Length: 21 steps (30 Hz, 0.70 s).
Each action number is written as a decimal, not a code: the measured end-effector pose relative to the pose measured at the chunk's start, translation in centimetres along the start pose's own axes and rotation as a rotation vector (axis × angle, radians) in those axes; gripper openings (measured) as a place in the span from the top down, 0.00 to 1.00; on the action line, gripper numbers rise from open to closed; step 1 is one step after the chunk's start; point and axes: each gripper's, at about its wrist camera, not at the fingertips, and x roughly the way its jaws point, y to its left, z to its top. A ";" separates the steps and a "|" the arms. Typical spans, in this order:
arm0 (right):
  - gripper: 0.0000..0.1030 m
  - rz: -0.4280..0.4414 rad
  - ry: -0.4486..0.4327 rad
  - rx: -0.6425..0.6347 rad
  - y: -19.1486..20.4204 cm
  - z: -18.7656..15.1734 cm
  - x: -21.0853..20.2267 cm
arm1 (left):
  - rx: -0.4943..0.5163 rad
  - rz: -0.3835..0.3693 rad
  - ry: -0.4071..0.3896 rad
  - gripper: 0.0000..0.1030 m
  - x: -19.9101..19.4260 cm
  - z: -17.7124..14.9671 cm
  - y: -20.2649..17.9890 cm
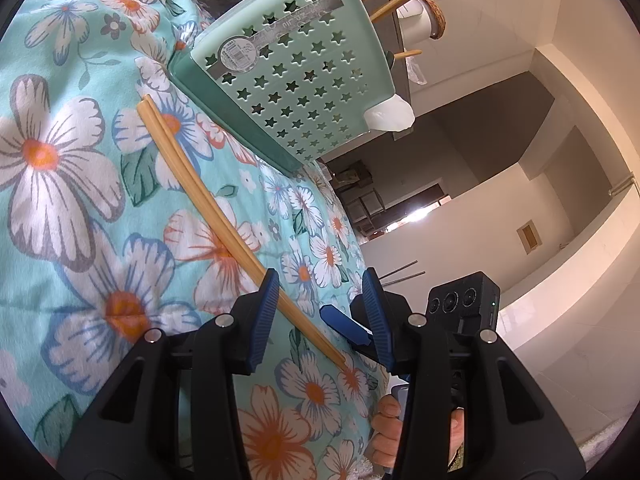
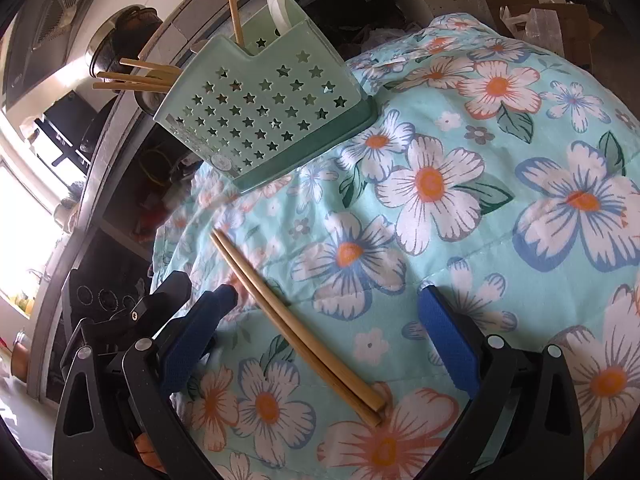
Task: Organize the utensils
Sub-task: 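Close the left tool on one chopstick while the right tool grasps the other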
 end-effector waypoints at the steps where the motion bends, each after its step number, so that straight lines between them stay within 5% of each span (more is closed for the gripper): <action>1: 0.06 0.000 -0.003 -0.002 0.0 0.0 0.0 | 0.003 0.005 0.001 0.60 0.1 0.0 0.0; 17: 0.06 0.081 0.003 -0.025 -0.7 -0.4 -0.7 | 0.073 0.137 0.043 0.60 1.8 0.1 -1.5; 21: 0.06 0.138 0.031 -0.007 -1.5 -0.1 -1.1 | 0.108 0.178 0.046 0.45 2.0 -0.1 -2.5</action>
